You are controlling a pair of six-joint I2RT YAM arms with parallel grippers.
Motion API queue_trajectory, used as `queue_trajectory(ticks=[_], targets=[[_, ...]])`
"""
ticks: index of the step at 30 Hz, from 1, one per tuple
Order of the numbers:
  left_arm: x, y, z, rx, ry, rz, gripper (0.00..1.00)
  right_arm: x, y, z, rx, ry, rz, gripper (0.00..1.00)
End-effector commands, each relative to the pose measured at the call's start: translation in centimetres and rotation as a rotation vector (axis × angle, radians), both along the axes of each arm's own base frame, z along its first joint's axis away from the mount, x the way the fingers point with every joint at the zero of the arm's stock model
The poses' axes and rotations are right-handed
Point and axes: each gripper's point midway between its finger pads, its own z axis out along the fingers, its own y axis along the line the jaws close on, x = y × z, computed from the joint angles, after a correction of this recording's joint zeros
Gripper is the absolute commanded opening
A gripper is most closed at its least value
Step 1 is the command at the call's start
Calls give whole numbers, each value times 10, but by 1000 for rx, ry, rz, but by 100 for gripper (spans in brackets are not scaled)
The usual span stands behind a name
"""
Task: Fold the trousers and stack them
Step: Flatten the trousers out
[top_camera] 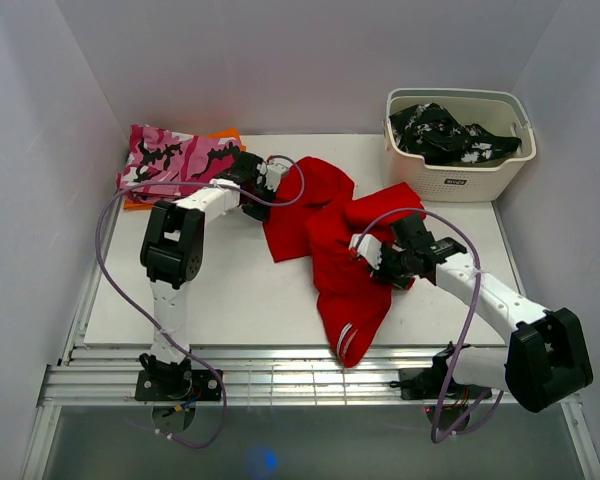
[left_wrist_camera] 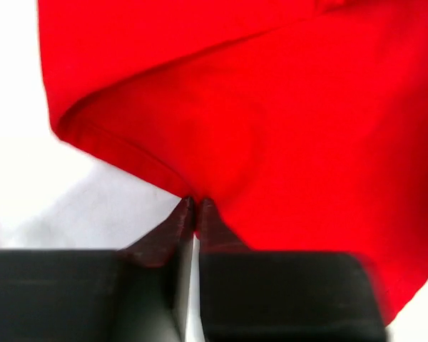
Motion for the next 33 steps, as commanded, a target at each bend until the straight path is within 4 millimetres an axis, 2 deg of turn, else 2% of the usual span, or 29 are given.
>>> queue_trajectory(ticks=[1, 2, 3, 4, 5, 6, 7, 8, 9, 12, 14, 15, 17, 18, 20, 21, 23, 25, 30, 33], targets=[[-82, 41, -33, 155, 224, -47, 7, 37, -42, 21, -85, -181, -83, 8], [-91, 44, -30, 161, 230, -57, 0, 42, -51, 25, -99, -206, -65, 8], [-99, 48, -27, 165, 232, -69, 0, 48, -71, 30, -116, -212, -112, 8], [-104, 52, -12, 173, 199, -77, 0, 52, -82, 32, -129, -218, -123, 8], [-124, 61, -17, 198, 232, -104, 0, 55, -91, 33, -134, -223, -129, 8], [-132, 65, -13, 206, 230, -125, 0, 63, -112, 39, -156, -241, -150, 8], [-140, 71, 0, 216, 208, -138, 0, 65, -122, 39, -166, -238, -158, 8], [-156, 79, -4, 243, 226, -172, 0, 69, -129, 43, -169, -247, -162, 8], [-162, 85, -1, 257, 222, -182, 0, 76, -144, 48, -188, -262, -172, 8], [-184, 106, 11, 291, 209, -216, 0, 87, -167, 50, -212, -256, -202, 8], [-196, 117, 16, 305, 223, -232, 0, 100, -176, 59, -224, -281, -200, 8], [-199, 130, 20, 326, 205, -238, 0, 104, -183, 53, -228, -258, -210, 8], [-201, 145, 24, 355, 191, -238, 0, 116, -190, 59, -239, -270, -211, 8], [-199, 160, 29, 378, 174, -213, 0, 120, -194, 54, -240, -255, -215, 8], [-192, 178, 34, 407, 145, -219, 0, 129, -197, 59, -245, -269, -213, 8], [-190, 194, 37, 421, 143, -187, 0, 130, -199, 58, -248, -266, -214, 8], [-184, 211, 42, 447, 125, -215, 0, 133, -201, 61, -255, -274, -205, 8], [-182, 242, 48, 498, 109, -180, 0, 132, -205, 62, -262, -277, -202, 8], [-170, 282, 51, 582, 62, -213, 0, 125, -217, 58, -304, -282, -170, 8], [-154, 309, 45, 629, 42, -190, 0, 123, -223, 56, -319, -272, -180, 8]])
